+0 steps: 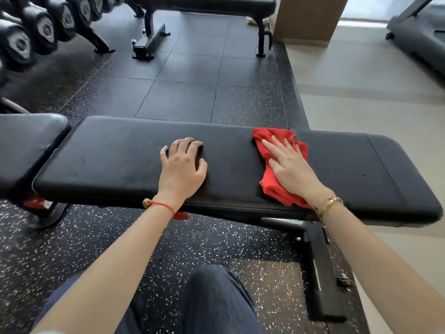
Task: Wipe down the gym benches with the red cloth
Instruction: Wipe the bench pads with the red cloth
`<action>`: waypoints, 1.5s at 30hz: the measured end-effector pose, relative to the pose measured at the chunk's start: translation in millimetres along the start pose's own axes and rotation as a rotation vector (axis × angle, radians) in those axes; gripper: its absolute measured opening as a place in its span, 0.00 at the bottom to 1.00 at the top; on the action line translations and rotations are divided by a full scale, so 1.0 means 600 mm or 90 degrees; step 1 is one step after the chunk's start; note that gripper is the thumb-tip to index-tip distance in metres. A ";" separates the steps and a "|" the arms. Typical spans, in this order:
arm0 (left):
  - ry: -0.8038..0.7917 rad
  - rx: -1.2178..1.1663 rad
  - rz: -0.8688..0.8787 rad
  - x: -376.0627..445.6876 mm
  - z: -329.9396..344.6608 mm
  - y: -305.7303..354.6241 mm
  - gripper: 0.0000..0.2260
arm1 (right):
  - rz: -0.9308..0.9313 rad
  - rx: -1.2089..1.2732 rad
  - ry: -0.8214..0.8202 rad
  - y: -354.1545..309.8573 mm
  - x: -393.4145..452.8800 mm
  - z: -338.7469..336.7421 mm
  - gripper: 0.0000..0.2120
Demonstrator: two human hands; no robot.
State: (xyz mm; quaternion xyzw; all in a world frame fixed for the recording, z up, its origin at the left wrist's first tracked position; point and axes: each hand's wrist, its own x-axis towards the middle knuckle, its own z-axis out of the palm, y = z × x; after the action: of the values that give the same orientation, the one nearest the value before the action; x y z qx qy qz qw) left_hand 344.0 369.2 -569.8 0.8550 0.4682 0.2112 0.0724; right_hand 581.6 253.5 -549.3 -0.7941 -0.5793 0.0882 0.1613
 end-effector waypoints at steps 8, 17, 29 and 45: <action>0.020 -0.016 0.000 -0.002 0.001 -0.001 0.17 | -0.029 -0.037 -0.009 -0.071 0.126 0.032 0.25; -0.004 -0.008 0.006 -0.003 -0.005 -0.002 0.19 | -0.115 0.004 0.024 -0.050 -0.036 0.034 0.26; -0.007 -0.016 0.004 -0.004 -0.005 0.001 0.19 | 0.005 -0.021 -0.001 -0.045 0.112 0.021 0.25; -0.008 -0.017 0.010 -0.005 0.001 -0.004 0.20 | 0.046 -0.006 0.006 -0.035 0.094 0.009 0.25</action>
State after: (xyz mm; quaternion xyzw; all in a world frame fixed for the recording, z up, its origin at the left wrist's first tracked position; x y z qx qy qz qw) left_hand 341.3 368.3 -572.2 0.8588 0.4582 0.2127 0.0852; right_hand 578.9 313.7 -543.9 -0.8158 -0.5498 0.0872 0.1569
